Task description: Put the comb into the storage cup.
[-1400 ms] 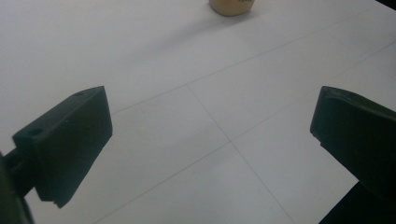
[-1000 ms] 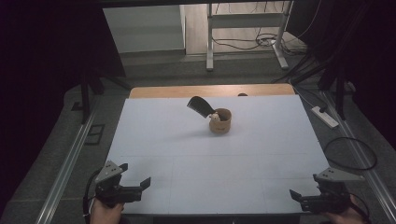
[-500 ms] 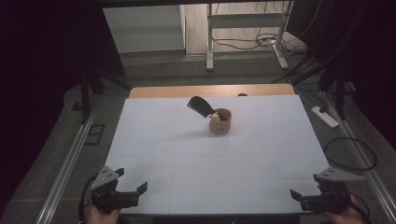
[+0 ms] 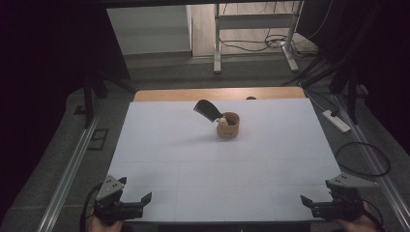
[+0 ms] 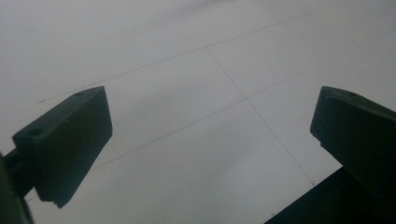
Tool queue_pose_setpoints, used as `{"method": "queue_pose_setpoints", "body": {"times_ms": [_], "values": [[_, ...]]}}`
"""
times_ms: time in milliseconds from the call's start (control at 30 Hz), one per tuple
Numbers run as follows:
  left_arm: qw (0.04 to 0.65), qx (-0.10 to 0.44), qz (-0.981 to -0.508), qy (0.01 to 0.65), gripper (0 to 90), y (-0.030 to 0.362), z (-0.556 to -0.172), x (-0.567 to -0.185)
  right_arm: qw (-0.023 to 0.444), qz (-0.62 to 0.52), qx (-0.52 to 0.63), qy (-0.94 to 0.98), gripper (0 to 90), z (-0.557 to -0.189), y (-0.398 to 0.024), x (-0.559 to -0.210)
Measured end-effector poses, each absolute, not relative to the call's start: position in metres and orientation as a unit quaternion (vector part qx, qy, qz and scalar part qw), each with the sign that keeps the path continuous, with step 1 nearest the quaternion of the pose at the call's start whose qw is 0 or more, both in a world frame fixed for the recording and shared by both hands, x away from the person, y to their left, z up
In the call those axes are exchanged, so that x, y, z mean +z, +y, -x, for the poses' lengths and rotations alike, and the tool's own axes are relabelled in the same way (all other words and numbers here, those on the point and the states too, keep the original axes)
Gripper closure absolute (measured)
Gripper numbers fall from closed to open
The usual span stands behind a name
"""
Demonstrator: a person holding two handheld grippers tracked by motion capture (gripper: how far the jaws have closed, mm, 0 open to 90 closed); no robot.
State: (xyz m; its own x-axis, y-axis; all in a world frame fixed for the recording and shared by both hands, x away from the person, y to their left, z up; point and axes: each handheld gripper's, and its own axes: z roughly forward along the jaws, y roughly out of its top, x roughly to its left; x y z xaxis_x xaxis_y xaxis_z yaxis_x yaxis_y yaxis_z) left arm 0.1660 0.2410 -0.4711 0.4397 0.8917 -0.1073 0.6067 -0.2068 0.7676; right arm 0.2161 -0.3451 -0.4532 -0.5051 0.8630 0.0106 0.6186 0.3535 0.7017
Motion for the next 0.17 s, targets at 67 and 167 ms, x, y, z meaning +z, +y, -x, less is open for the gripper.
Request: {"method": "queue_pose_setpoints", "body": {"times_ms": [67,167], "values": [[0.389,0.181,-0.754,0.497,0.0,0.2416,-0.1665,-0.4713,0.184,-0.464,0.331,0.801,0.0,-0.2165,-0.3455,-0.4532],[0.393,0.178,-0.753,0.498,0.0,0.2419,-0.1673,-0.4712,0.185,-0.464,0.330,0.801,0.0,-0.2168,-0.3455,-0.4537]]}}
